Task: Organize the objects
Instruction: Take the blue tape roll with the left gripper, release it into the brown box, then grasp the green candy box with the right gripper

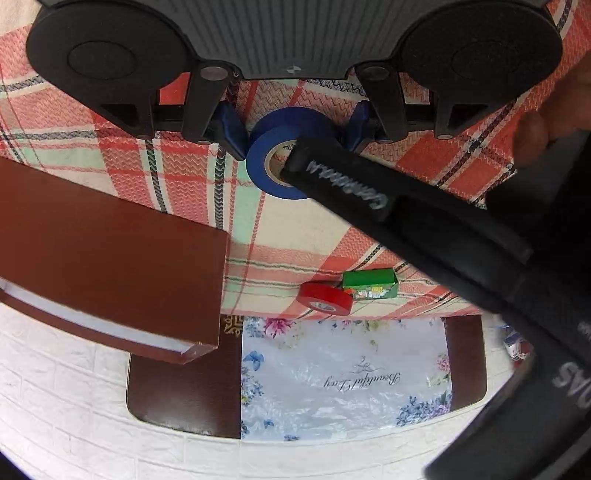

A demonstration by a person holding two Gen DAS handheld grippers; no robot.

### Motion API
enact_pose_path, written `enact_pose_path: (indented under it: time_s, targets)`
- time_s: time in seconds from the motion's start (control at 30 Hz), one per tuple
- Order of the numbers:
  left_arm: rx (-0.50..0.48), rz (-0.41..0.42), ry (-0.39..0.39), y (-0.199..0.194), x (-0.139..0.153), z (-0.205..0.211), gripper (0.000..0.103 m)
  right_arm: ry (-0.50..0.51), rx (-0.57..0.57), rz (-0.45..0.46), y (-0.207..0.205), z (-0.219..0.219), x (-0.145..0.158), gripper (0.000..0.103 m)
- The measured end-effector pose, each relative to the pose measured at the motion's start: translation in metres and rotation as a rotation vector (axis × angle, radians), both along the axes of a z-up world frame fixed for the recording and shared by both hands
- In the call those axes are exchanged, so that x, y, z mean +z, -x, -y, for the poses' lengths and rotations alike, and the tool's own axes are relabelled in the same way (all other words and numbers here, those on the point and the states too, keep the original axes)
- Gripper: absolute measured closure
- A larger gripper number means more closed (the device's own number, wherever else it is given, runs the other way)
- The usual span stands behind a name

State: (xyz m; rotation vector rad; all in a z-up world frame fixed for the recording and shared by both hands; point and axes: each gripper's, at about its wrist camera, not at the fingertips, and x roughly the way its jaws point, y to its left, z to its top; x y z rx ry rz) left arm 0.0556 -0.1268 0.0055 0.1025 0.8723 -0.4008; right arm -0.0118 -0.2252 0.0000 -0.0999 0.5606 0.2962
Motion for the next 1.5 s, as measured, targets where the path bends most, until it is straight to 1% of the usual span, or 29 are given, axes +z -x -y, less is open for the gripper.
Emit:
enact_pose_path:
  time_s: [0.03, 0.07, 0.1, 0.17, 0.3, 0.37, 0.43, 0.5, 0.53, 0.57, 0.6, 0.63, 0.67, 0.7, 0.73, 0.8, 0.83, 0.9, 0.97, 1.03, 1.1, 1.17, 1.2, 1.23, 1.3, 1.37, 1.43, 1.47, 1.5]
  targets:
    - [-0.025, -0.024, 0.033, -0.001, 0.002, 0.002, 0.080, -0.001, -0.002, 0.006, 0.001, -0.001, 0.000, 0.049]
    - [-0.033, -0.049, 0.059, -0.001, 0.006, 0.004, 0.082, 0.008, -0.020, 0.028, 0.004, -0.001, 0.003, 0.048]
    - [-0.030, -0.034, 0.055, 0.001, 0.011, 0.009, 0.082, 0.010, -0.038, 0.061, 0.008, 0.000, 0.007, 0.048]
    - [-0.063, 0.027, 0.058, 0.005, 0.028, 0.019, 0.082, 0.017, -0.080, 0.153, 0.013, 0.006, 0.017, 0.048]
    - [-0.134, 0.136, 0.110, -0.002, 0.069, 0.045, 0.082, 0.035, -0.169, 0.312, 0.010, 0.029, 0.044, 0.048]
    - [-0.162, 0.180, 0.118, -0.011, 0.084, 0.062, 0.081, 0.051, -0.202, 0.355, -0.002, 0.041, 0.057, 0.048]
    - [-0.184, 0.216, 0.110, -0.021, 0.094, 0.081, 0.081, 0.050, -0.243, 0.367, -0.017, 0.054, 0.066, 0.048]
    - [-0.197, 0.233, 0.101, -0.035, 0.095, 0.096, 0.078, 0.033, -0.267, 0.356, -0.035, 0.067, 0.071, 0.048]
    - [-0.195, 0.231, 0.095, -0.042, 0.094, 0.103, 0.070, 0.020, -0.275, 0.345, -0.045, 0.073, 0.072, 0.048]
    - [-0.185, 0.229, 0.083, -0.049, 0.092, 0.107, 0.058, 0.012, -0.284, 0.327, -0.056, 0.078, 0.072, 0.048]
    - [-0.156, 0.242, 0.061, -0.056, 0.091, 0.110, 0.050, 0.004, -0.287, 0.311, -0.070, 0.083, 0.071, 0.048]
    - [-0.117, 0.266, 0.039, -0.063, 0.090, 0.111, 0.035, -0.001, -0.292, 0.288, -0.083, 0.087, 0.071, 0.048]
    - [-0.082, 0.275, 0.019, -0.071, 0.090, 0.111, 0.025, 0.007, -0.306, 0.260, -0.098, 0.090, 0.070, 0.047]
    - [-0.047, 0.268, 0.013, -0.079, 0.089, 0.108, 0.025, -0.001, -0.305, 0.252, -0.110, 0.094, 0.070, 0.045]
    - [-0.016, 0.251, 0.020, -0.085, 0.090, 0.103, 0.025, 0.008, -0.323, 0.241, -0.119, 0.097, 0.070, 0.033]
    - [0.013, 0.233, 0.061, -0.085, 0.094, 0.089, 0.025, 0.048, -0.378, 0.254, -0.126, 0.099, 0.071, 0.033]
    - [0.015, 0.244, 0.065, -0.082, 0.096, 0.083, 0.024, 0.038, -0.386, 0.270, -0.122, 0.101, 0.072, 0.033]
    - [0.017, 0.279, 0.055, -0.073, 0.098, 0.075, 0.022, -0.001, -0.402, 0.308, -0.107, 0.104, 0.074, 0.031]
    - [0.009, 0.303, 0.060, -0.063, 0.097, 0.066, 0.021, -0.011, -0.413, 0.357, -0.086, 0.102, 0.073, 0.029]
    - [0.010, 0.317, 0.060, -0.053, 0.093, 0.058, 0.021, -0.010, -0.423, 0.399, -0.062, 0.095, 0.069, 0.028]
    - [0.023, 0.320, 0.055, -0.043, 0.086, 0.046, 0.021, -0.030, -0.418, 0.414, -0.038, 0.093, 0.063, 0.026]
    - [0.049, 0.308, 0.046, -0.036, 0.075, 0.030, 0.021, -0.055, -0.390, 0.390, -0.013, 0.084, 0.059, 0.025]
    - [0.065, 0.295, 0.038, -0.033, 0.068, 0.022, 0.021, -0.066, -0.366, 0.363, -0.009, 0.080, 0.054, 0.025]
    - [0.083, 0.277, 0.026, -0.031, 0.060, 0.012, 0.021, -0.075, -0.334, 0.325, -0.015, 0.076, 0.048, 0.024]
    - [0.125, 0.236, -0.017, -0.028, 0.040, -0.006, 0.021, -0.092, -0.275, 0.233, -0.017, 0.063, 0.039, 0.024]
    - [0.178, 0.193, -0.077, -0.026, 0.019, -0.026, 0.021, -0.112, -0.195, 0.120, -0.025, 0.048, 0.031, 0.024]
    - [0.228, 0.152, -0.141, -0.024, -0.003, -0.047, 0.020, -0.100, -0.123, 0.025, -0.028, 0.027, 0.019, 0.024]
    - [0.246, 0.150, -0.148, -0.020, -0.011, -0.059, 0.011, -0.082, -0.091, -0.004, -0.025, 0.016, 0.013, 0.024]
    - [0.261, 0.172, -0.119, -0.016, -0.012, -0.074, 0.008, -0.056, -0.060, -0.024, -0.023, 0.006, 0.009, 0.024]
